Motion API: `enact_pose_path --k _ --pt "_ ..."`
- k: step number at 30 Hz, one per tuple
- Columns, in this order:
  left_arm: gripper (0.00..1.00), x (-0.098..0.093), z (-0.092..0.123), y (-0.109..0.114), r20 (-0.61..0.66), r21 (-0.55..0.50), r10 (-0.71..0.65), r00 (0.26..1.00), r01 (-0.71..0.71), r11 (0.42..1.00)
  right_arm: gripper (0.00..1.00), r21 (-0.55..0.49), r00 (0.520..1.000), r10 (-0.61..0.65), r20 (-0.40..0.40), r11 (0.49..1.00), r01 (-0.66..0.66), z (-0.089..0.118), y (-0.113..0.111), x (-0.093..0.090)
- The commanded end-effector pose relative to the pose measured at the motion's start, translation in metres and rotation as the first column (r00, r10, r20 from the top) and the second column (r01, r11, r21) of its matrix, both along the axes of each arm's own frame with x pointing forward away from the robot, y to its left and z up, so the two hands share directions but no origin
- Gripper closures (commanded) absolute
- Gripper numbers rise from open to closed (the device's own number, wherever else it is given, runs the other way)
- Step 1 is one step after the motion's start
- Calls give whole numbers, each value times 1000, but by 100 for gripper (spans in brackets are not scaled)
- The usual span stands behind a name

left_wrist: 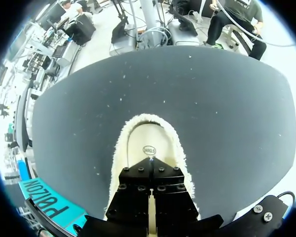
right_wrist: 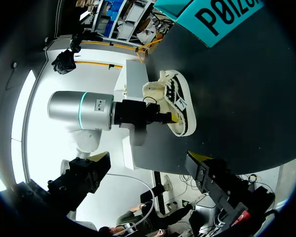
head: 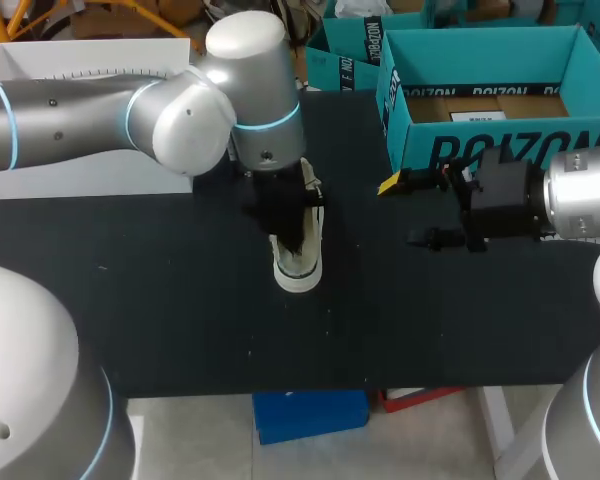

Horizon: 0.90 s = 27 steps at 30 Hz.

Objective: Take the shoe out of the shoebox, open the shoe tongue, remove and reinsert the insole, then place the shoe into the shoebox

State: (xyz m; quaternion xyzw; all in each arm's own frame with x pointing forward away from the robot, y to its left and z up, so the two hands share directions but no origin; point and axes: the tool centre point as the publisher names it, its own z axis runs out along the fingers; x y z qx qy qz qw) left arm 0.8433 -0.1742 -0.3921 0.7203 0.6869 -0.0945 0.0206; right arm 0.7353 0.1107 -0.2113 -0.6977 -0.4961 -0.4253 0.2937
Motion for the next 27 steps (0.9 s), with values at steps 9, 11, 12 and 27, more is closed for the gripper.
enact_pose_path --k 9,11,12,27 --pt "100 -10 12 17 14 35 1 1000 -1 999 0 0 1000 0 0 1000 0 0 1 1" --pt "100 -10 9 16 5 35 -2 1000 1 999 0 0 1000 0 0 1000 0 0 1 1" --pt "100 -9 7 15 10 38 -4 1000 4 999 0 0 1000 0 0 1000 0 0 1 1" --pt "100 -9 -15 11 -9 70 -16 1000 17 997 0 0 1000 0 0 1000 0 0 1 1"
